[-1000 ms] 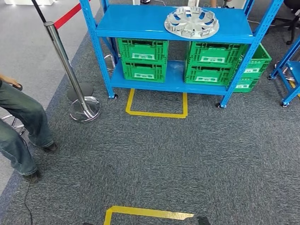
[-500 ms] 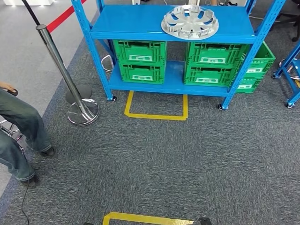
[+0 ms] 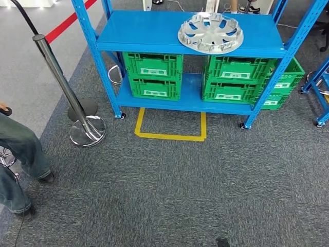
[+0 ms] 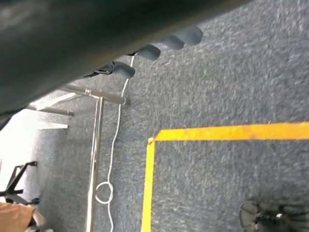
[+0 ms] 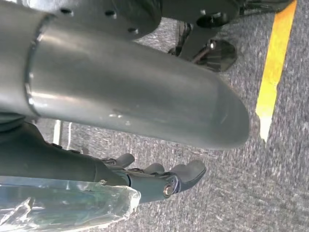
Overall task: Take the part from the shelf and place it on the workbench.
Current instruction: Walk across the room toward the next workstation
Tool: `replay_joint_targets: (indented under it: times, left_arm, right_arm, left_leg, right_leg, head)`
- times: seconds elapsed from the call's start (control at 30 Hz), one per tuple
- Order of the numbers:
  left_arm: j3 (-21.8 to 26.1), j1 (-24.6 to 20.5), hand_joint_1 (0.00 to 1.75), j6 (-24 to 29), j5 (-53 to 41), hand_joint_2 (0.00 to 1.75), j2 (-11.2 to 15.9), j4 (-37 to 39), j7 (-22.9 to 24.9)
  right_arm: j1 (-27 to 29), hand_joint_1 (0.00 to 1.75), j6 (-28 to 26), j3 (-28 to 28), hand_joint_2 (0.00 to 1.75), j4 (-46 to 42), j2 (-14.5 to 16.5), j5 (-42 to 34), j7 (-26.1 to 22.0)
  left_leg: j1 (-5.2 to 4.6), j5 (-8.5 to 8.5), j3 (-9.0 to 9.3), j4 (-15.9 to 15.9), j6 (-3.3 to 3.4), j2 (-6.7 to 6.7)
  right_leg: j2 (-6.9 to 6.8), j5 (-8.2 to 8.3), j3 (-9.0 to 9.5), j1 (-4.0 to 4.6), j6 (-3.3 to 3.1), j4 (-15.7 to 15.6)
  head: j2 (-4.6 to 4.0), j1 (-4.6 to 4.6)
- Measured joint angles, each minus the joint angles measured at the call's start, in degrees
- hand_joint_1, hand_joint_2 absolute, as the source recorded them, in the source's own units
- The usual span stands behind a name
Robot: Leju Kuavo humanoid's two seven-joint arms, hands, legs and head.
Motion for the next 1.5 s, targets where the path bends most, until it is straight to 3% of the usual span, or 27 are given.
replay_joint_targets:
  times: [0.07,0.13,0.2,0.23,0.27,0.33,0.37,0.4,0.47,0.57,0.73,0.97,1.13,1.2,1.37,1.5]
  left_arm:
    - [0.02,-0.06,0.0,0.02,-0.02,0.0,-0.02,0.0,-0.01]
    - [0.03,-0.21,0.0,0.03,-0.01,0.0,-0.13,0.0,-0.01]
    - [0.04,-0.15,0.0,0.04,-0.01,0.0,-0.22,0.0,0.03]
    - [0.06,-0.1,0.0,0.05,-0.01,0.0,-0.25,0.0,0.1]
    - [0.08,-0.08,0.0,0.07,-0.01,0.0,-0.28,0.0,0.23]
    - [0.14,-0.12,0.0,0.19,-0.01,0.0,-0.34,0.01,0.62]
    - [0.18,-0.21,0.0,0.29,-0.02,0.0,-0.36,0.01,0.84]
    - [0.22,-0.29,0.0,0.41,-0.02,0.0,-0.35,0.02,1.05]
    - [0.31,-0.35,0.0,0.67,-0.05,0.0,-0.33,0.02,1.36]
    - [0.47,-0.29,0.0,1.0,-0.14,0.0,-0.32,0.02,1.62]
    - [0.76,-0.52,0.0,1.18,-0.2,0.0,-0.3,0.02,1.63]
    - [0.78,-0.52,0.0,1.19,-0.21,0.0,-0.31,0.02,1.63]
    - [1.21,-0.51,0.0,1.06,0.18,0.0,-0.36,0.02,1.63]
    - [1.36,-0.51,0.0,1.03,0.31,0.0,-0.37,0.02,1.6]
    - [1.72,-0.51,0.0,1.29,0.34,0.0,-0.34,0.02,1.55]
    - [2.02,-0.52,0.0,1.52,0.34,0.0,-0.3,0.02,1.55]
  right_arm:
    - [-0.1,0.0,-0.02,0.0,0.0,0.0,0.0,0.01,-0.02]
    - [-0.11,0.0,-0.03,0.0,0.0,0.0,-0.03,0.01,-0.01]
    - [0.05,0.0,-0.03,0.0,0.0,-0.01,-0.08,0.01,0.01]
    - [0.09,0.0,-0.03,0.0,0.0,-0.01,-0.11,0.01,0.01]
    - [0.1,0.0,-0.03,0.0,0.0,-0.02,-0.13,0.01,0.0]
    - [0.11,0.0,-0.04,-0.02,0.0,-0.02,-0.15,-0.01,0.02]
    - [0.08,0.0,-0.06,-0.04,0.0,-0.02,-0.15,-0.08,0.06]
    - [0.07,0.0,-0.12,-0.08,0.0,-0.02,-0.15,-0.17,0.15]
    - [0.07,0.0,-0.41,-0.2,0.0,-0.02,-0.15,-0.5,0.54]
    - [0.07,0.0,-1.1,-0.57,0.0,-0.02,-0.15,-0.76,1.22]
    - [-0.16,0.0,-1.48,-0.97,0.0,-0.02,-0.15,-1.13,2.05]
    - [-0.17,0.0,-1.49,-1.07,0.0,-0.02,-0.15,-1.25,2.15]
    - [-0.2,0.0,-1.33,-1.51,0.0,-0.02,-0.15,-1.6,2.25]
    - [-0.2,0.0,-1.24,-1.64,0.0,-0.02,-0.15,-1.65,2.24]
    - [-0.22,0.0,-1.23,-1.95,0.0,-0.02,-0.15,-1.67,2.25]
    - [-0.21,0.0,-1.25,-2.15,0.0,-0.02,-0.15,-1.67,2.25]
  left_leg:
    - [0.21,-0.86,1.72,-0.43,0.57,-0.01]
    - [0.21,-2.12,3.04,-0.44,0.89,-0.05]
    - [0.22,-3.37,4.58,-0.43,0.83,-0.21]
    - [0.23,-4.01,5.51,-0.42,0.74,-0.27]
    - [0.24,-4.65,6.43,-0.41,0.61,-0.3]
    - [0.19,-5.99,7.86,-0.29,0.16,-0.35]
    - [0.12,-6.52,8.17,-0.19,-0.14,-0.37]
    - [0.06,-6.88,8.28,-0.07,-0.43,-0.39]
    - [-0.03,-7.16,8.25,-0.01,-0.28,-0.37]
    - [-0.08,-7.01,8.23,-0.17,0.37,-0.33]
    - [-0.01,-7.44,8.53,-0.85,0.37,-0.32]
    - [0.04,-7.54,8.58,-0.97,0.18,-0.32]
    - [0.22,-7.43,8.68,-1.05,-1.1,-0.32]
    - [0.19,-7.42,8.77,-1.04,-1.13,-0.32]
    - [-0.06,-7.53,8.84,-0.8,-0.84,-0.32]
    - [-0.33,-7.57,8.76,-0.98,0.09,-0.29]
  right_leg:
    - [-0.05,0.08,-3.95,0.0,0.2,6.55]
    - [-0.06,-3.1,-9.29,-0.03,0.5,13.03]
    - [-0.09,-6.6,-12.43,-0.07,0.88,14.13]
    - [-0.11,-6.23,-12.87,-0.08,0.95,12.42]
    - [-0.14,-4.04,-12.73,-0.09,0.95,9.57]
    - [-0.26,3.23,-11.88,-0.04,0.63,3.31]
    - [-0.27,5.86,-11.5,0.04,0.26,1.45]
    - [-0.27,7.41,-11.36,0.11,-0.18,0.53]
    - [-0.14,7.92,-11.21,0.11,-0.5,0.27]
    - [0.06,8.06,-11.23,0.07,-0.37,0.12]
    - [0.05,7.46,-11.14,0.33,-1.04,0.1]
    - [0.03,7.38,-11.08,0.41,-1.16,0.1]
    - [0.01,7.44,-10.88,0.45,-1.24,0.11]
    - [0.0,7.48,-10.75,0.43,-1.24,0.06]
    - [-0.02,7.72,-10.55,0.18,-0.85,-0.22]
    - [-0.03,8.15,-10.41,-0.09,-0.17,-0.3]
  head:
    - [0.0,0.03]
    - [0.0,0.11]
    - [0.0,0.2]
    - [0.0,0.22]
    - [0.0,0.22]
    - [-0.01,0.2]
    - [0.0,0.19]
    - [0.0,0.2]
    - [0.02,0.23]
    - [0.02,0.2]
    - [0.02,0.21]
    - [0.02,0.2]
    - [0.02,0.22]
    - [0.02,0.23]
    - [0.01,0.22]
    - [0.02,0.2]
